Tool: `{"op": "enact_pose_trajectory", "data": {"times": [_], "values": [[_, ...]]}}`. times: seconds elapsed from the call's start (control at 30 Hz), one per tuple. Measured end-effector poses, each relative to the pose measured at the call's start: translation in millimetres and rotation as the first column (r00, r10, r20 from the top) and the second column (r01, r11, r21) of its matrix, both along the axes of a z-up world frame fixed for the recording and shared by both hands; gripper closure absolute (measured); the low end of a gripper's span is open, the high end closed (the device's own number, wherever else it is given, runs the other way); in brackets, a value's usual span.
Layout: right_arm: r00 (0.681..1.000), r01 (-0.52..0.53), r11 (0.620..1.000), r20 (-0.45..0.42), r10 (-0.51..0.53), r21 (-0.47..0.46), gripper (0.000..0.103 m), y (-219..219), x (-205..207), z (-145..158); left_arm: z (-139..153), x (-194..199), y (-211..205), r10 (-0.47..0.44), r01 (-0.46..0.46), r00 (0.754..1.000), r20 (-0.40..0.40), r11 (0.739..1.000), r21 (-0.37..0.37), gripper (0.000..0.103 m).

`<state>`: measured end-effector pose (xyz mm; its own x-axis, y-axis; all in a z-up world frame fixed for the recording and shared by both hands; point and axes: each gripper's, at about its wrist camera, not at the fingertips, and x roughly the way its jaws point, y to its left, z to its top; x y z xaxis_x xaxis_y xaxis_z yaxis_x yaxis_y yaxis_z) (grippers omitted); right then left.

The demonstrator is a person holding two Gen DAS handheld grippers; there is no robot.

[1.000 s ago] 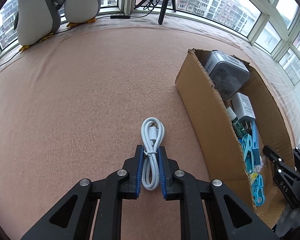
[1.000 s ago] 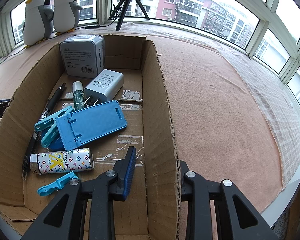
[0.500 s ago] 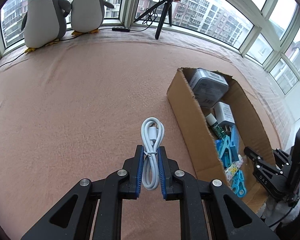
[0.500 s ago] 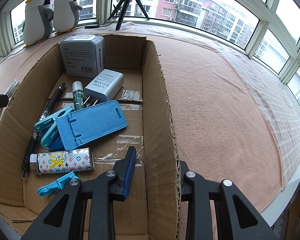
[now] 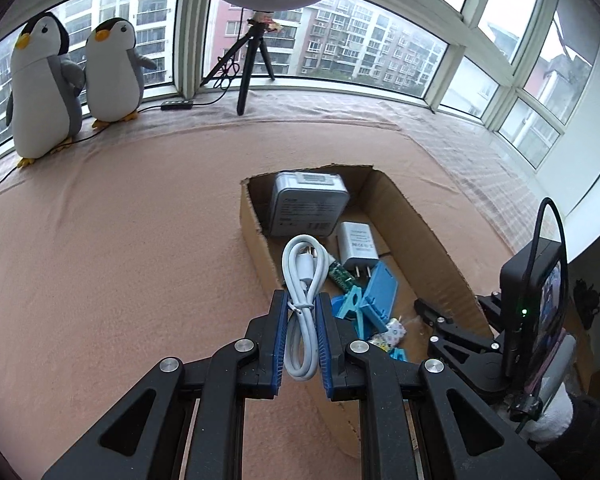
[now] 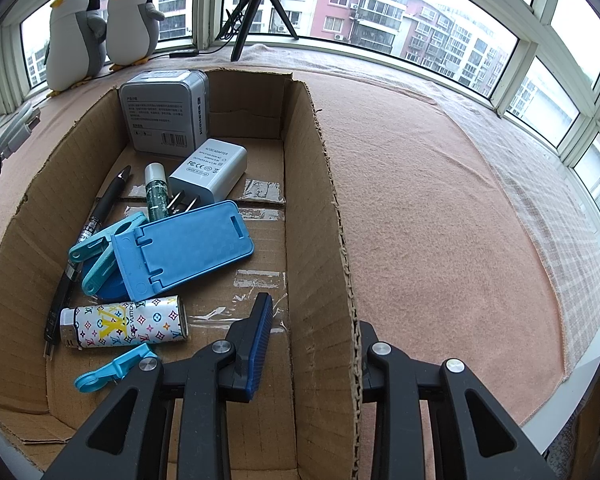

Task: Organize rigid objects
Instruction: 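Carry the white cable into the box and open the left tool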

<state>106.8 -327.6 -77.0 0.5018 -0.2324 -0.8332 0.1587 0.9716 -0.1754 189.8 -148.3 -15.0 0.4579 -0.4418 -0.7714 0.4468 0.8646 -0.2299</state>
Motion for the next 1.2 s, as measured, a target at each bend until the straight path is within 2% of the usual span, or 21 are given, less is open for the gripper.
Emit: {"op": "enact_pose_trajectory", "data": {"times": [0.27, 0.57, 0.8, 1.2], "values": [[1.0, 0.0, 1.0, 0.0, 0.0, -0.001, 0.076, 0.4, 0.0, 0.1, -0.7, 2.1, -40.0, -0.057, 0.057, 0.998, 0.009, 0.998, 0.01, 0.088], [1.0, 0.0, 1.0, 0.001, 0.0, 0.002, 0.076, 0.7, -0.4, -0.2, -9.5, 12.5, -71.7, -0.082, 0.083, 0.996, -0.015, 0.996, 0.017, 0.088], [1.0, 0.0, 1.0, 0.001, 0.0, 0.001, 0.076, 0.5, -0.6, -0.2, -20.4, 23.7, -81.0, -0.081, 0.081, 0.995, -0.052, 0.997, 0.015, 0.088], [1.0, -0.001, 1.0, 0.001, 0.001, 0.001, 0.076, 0.1, -0.6, -0.4, -23.2, 27.7, -85.1, -0.086, 0.087, 0.994, -0.068, 0.996, 0.005, 0.087]]}}
